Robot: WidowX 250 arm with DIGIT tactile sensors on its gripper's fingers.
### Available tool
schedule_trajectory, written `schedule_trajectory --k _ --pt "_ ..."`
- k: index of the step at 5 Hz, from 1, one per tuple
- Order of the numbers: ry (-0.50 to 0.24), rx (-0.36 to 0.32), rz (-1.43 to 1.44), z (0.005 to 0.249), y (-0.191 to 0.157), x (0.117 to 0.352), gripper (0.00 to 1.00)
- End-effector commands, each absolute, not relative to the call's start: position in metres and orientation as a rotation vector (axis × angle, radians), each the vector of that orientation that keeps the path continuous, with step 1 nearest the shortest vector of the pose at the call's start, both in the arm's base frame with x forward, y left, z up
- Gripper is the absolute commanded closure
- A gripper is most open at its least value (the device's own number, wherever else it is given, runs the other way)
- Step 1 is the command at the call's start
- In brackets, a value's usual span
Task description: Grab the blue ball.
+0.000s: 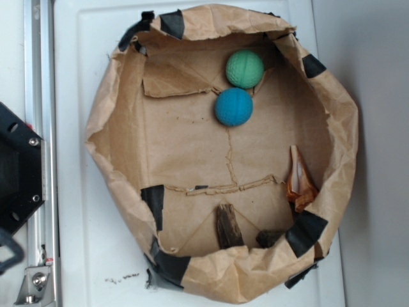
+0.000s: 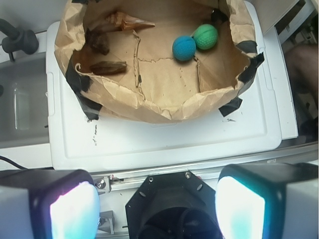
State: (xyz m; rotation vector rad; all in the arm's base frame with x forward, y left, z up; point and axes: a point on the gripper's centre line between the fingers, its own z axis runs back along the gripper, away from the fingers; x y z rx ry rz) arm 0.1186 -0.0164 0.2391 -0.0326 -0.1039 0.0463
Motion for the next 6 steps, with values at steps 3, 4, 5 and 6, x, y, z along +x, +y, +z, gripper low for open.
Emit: schedule_trajectory --k 3,4,5,6 --pt "-0.259 -0.032 0.434 0.190 -0.006 0.215 0.00" --pt "-0.252 -0.096 0.406 0.171 0.001 0.237 0.00" --pt "-0.240 -0.083 0.390 0.156 0.001 0.262 0.00" --pt "-0.215 -0.040 0.393 0.132 0.001 0.285 0.00"
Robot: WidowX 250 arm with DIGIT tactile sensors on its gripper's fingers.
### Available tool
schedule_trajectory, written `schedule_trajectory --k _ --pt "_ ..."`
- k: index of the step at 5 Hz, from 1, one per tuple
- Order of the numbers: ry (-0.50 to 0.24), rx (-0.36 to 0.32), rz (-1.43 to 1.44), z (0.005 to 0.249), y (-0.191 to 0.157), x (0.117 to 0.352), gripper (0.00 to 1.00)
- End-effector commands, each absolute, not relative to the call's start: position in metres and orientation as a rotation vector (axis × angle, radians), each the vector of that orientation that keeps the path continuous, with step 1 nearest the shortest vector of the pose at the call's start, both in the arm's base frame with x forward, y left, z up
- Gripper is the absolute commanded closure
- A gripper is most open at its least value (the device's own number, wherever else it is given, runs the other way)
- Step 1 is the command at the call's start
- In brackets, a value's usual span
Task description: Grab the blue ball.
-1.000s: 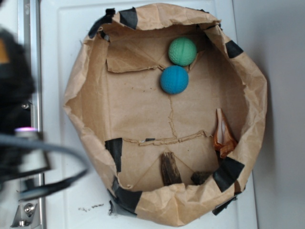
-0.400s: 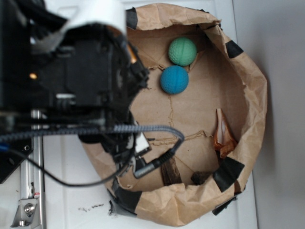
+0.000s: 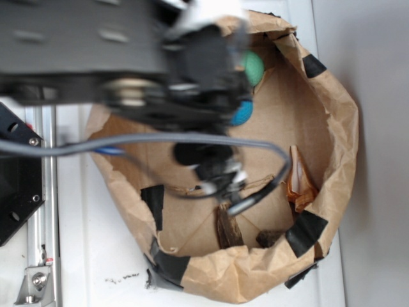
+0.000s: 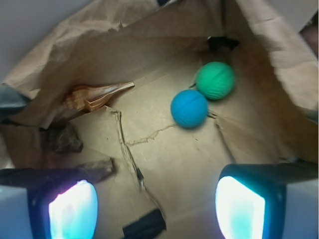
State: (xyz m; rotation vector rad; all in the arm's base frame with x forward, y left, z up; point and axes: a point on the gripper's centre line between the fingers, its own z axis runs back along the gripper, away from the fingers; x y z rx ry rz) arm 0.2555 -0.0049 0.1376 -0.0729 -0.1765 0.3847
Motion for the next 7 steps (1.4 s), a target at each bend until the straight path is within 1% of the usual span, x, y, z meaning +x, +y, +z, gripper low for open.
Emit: schedule_trajectory --k 1,2,3,4,5,6,7 --pt "-0.206 -0.033 0.397 0.109 0.011 0.290 0.00" --pt "-0.219 -0.026 0.413 0.098 0.028 0.289 0.00" --pt "-0.217 -0.018 0.427 0.091 0.033 0.282 0.00" --pt "-0.216 0.010 0.427 0.092 0.038 0.275 0.00" --pt "-0.230 0.003 0.472 0.096 0.049 0.275 0.00" --pt "-0.243 0.003 0.555 0.094 0.059 0.279 0.00" --pt "-0.252 0.019 0.572 0.087 0.065 0.278 0.00"
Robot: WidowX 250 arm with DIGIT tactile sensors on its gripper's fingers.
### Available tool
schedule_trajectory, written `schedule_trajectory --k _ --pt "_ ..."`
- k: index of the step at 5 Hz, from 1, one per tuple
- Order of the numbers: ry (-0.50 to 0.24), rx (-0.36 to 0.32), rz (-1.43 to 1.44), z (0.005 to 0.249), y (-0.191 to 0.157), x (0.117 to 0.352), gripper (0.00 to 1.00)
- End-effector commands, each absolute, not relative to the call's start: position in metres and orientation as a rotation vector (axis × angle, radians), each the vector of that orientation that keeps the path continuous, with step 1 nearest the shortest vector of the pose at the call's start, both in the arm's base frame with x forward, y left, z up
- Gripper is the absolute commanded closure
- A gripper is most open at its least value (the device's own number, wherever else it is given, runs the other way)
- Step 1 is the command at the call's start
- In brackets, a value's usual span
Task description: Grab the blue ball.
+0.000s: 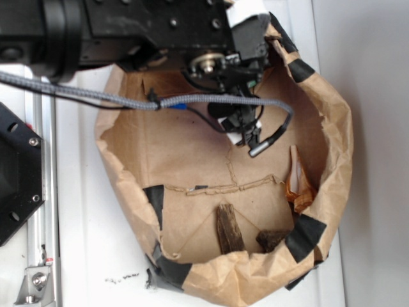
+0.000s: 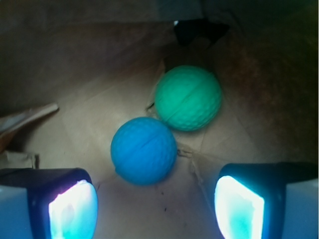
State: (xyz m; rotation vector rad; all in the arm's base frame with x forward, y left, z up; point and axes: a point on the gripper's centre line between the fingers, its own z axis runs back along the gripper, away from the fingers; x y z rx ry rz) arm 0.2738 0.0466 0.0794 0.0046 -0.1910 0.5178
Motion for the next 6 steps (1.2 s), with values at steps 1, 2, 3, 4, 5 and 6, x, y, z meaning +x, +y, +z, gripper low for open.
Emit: schedule_trajectory --k 1,2,3,4,5,6 --pt "-0.255 0.026 0.580 0.082 0.066 0.278 0.00" --pt "-0.259 0.026 0.577 0.079 0.063 0.277 0.00" --pt "-0.263 0.025 0.576 0.078 0.062 0.276 0.00" --pt "-0.256 0.013 0.583 0.075 0.063 0.276 0.00" --pt "-0.255 -0.025 0.586 0.071 0.061 0.278 0.00" --pt "-0.256 -0.113 0.589 0.059 0.049 0.287 0.00"
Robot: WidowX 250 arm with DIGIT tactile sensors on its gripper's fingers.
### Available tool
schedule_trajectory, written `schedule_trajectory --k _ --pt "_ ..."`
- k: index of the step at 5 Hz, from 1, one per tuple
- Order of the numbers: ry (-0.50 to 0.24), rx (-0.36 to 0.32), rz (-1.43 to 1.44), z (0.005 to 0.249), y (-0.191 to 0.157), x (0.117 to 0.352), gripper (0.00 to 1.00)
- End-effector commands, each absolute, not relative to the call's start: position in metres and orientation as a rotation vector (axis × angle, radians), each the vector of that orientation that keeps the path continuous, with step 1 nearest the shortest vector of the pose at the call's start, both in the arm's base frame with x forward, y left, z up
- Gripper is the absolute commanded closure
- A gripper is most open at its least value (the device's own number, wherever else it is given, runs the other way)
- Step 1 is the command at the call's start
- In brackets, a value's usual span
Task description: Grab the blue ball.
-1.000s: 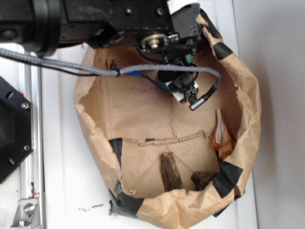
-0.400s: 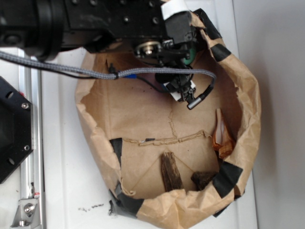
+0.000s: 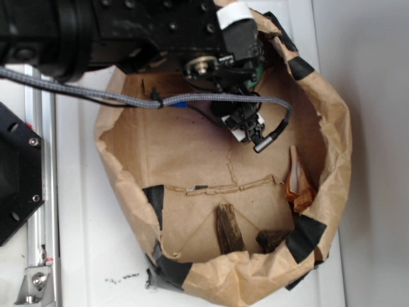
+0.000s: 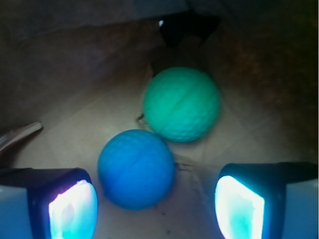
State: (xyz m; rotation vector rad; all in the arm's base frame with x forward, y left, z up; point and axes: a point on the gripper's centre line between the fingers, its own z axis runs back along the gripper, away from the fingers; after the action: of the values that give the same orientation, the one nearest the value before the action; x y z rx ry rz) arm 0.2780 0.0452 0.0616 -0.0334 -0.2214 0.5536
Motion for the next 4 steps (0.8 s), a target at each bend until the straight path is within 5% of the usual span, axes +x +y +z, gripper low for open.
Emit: schedule_trajectory --k 1,2,3,4 --pt "-0.258 -0.099 0.578 0.0363 0.0473 0.2844 0.00" --pt "-0.245 -0.094 0.568 0.0293 0.0454 0.2821 0.00" --pt "-0.267 -0.111 0.583 0.0337 0.0458 0.2818 1.00" --pt "-0.267 -0.112 0.585 0.0353 0.0494 0.2811 1.00"
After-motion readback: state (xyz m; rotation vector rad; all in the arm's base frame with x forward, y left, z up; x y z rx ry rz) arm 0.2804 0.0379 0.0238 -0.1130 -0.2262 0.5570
